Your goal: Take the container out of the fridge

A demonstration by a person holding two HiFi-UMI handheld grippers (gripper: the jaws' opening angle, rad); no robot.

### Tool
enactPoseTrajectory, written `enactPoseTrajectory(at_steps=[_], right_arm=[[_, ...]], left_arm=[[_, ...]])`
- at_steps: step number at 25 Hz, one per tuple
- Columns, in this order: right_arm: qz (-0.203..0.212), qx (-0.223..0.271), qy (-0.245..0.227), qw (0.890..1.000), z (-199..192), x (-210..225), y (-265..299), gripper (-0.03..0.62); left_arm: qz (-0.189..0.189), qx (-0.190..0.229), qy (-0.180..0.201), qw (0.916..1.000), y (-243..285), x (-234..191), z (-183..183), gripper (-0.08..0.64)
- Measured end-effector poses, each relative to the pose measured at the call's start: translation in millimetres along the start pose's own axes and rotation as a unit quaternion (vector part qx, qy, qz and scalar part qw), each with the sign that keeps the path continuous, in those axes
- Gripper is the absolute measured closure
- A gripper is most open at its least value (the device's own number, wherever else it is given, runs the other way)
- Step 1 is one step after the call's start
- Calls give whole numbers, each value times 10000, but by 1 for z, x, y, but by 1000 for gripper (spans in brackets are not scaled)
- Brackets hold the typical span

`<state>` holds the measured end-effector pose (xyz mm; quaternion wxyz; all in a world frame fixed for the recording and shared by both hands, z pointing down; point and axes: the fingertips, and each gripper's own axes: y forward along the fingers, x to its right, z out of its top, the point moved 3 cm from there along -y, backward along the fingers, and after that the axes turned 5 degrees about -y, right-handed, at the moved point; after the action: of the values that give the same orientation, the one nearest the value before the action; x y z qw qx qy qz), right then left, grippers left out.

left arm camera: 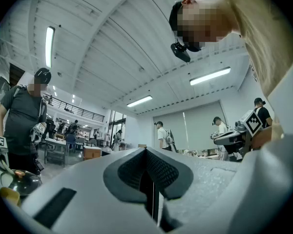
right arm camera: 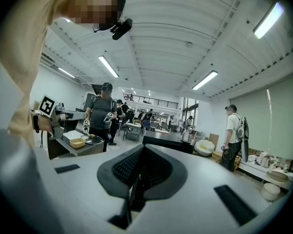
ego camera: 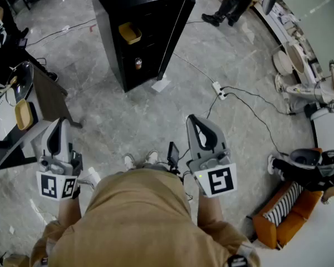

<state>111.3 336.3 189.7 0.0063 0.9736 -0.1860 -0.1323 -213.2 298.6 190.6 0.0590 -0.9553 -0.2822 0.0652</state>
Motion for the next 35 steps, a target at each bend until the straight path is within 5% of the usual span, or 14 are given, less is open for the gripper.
enactPoseTrajectory(at_steps=[21, 35], right_arm=[[310, 421, -33, 9986, 0, 34, -24, 589], [766, 498, 62, 9958, -37, 75, -24, 589]], left_arm=[[495, -39, 182, 9986, -10, 43, 6, 558], [796, -158, 346, 9961, 11, 99, -9, 558]])
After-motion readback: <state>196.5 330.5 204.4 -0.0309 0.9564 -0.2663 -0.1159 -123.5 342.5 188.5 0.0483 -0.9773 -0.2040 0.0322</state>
